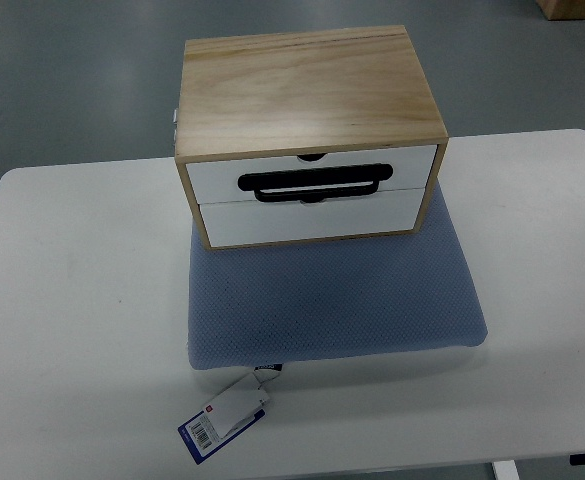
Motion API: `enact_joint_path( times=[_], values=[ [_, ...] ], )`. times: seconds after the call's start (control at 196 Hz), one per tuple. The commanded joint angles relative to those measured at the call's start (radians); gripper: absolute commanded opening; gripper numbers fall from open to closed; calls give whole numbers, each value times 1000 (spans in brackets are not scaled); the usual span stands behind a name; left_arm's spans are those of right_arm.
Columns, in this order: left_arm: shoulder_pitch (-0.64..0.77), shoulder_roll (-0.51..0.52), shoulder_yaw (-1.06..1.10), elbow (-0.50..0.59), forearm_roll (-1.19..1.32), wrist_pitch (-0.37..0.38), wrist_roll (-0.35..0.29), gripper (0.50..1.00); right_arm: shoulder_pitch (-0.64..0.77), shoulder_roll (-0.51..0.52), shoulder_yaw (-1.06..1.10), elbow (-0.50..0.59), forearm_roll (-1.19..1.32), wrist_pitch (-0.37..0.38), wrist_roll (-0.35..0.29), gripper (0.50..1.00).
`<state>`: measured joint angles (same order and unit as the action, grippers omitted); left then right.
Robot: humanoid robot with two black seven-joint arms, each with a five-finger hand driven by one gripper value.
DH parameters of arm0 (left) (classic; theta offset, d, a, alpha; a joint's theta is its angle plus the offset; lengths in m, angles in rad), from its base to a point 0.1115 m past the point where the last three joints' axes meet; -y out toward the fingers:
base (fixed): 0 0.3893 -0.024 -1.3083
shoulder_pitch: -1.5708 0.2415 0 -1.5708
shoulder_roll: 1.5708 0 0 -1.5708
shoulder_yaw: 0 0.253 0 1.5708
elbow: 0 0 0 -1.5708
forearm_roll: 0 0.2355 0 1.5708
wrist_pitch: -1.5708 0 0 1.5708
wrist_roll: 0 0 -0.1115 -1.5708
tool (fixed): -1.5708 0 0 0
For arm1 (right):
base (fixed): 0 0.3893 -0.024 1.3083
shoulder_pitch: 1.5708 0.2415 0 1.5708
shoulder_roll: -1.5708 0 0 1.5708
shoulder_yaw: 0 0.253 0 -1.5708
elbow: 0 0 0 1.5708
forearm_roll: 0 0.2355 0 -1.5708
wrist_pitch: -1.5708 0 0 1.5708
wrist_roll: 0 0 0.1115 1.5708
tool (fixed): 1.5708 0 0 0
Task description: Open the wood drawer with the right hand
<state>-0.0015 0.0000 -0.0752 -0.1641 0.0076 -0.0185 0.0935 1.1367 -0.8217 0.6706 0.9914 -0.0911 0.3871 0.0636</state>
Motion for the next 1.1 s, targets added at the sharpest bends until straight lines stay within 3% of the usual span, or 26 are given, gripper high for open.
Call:
enact_joint_path(
  times=[0.0, 0.056, 0.061, 0.138, 0.542, 0.798, 0.813, 1.094],
  values=[
    [0, 0, 0, 0, 0, 0, 0, 1000, 15, -4, -8, 62, -81, 102, -1, 930],
    [0, 0, 0, 0, 0, 0, 0, 1000, 17, -4, -8, 70, -90, 113, -1, 930],
    [0, 0, 0, 0, 0, 0, 0, 1000, 21, -4, -9, 105, -129, 159, -1, 930],
    [0, 0, 0, 0, 0, 0, 0, 1000, 40, -4, -25, 153, -188, 224, -22, 930],
    [0, 0, 0, 0, 0, 0, 0, 1000, 219, 13, -241, 339, -384, 224, -71, 930],
    [0, 0, 0, 0, 0, 0, 0, 1000, 302, 115, -388, 388, -542, 224, -153, 928],
    [0, 0, 0, 0, 0, 0, 0, 1000, 321, 148, -417, 388, -552, 224, -188, 928],
    [0, 0, 0, 0, 0, 0, 0, 1000, 357, 202, -540, 417, -552, 224, -284, 924]
  ],
)
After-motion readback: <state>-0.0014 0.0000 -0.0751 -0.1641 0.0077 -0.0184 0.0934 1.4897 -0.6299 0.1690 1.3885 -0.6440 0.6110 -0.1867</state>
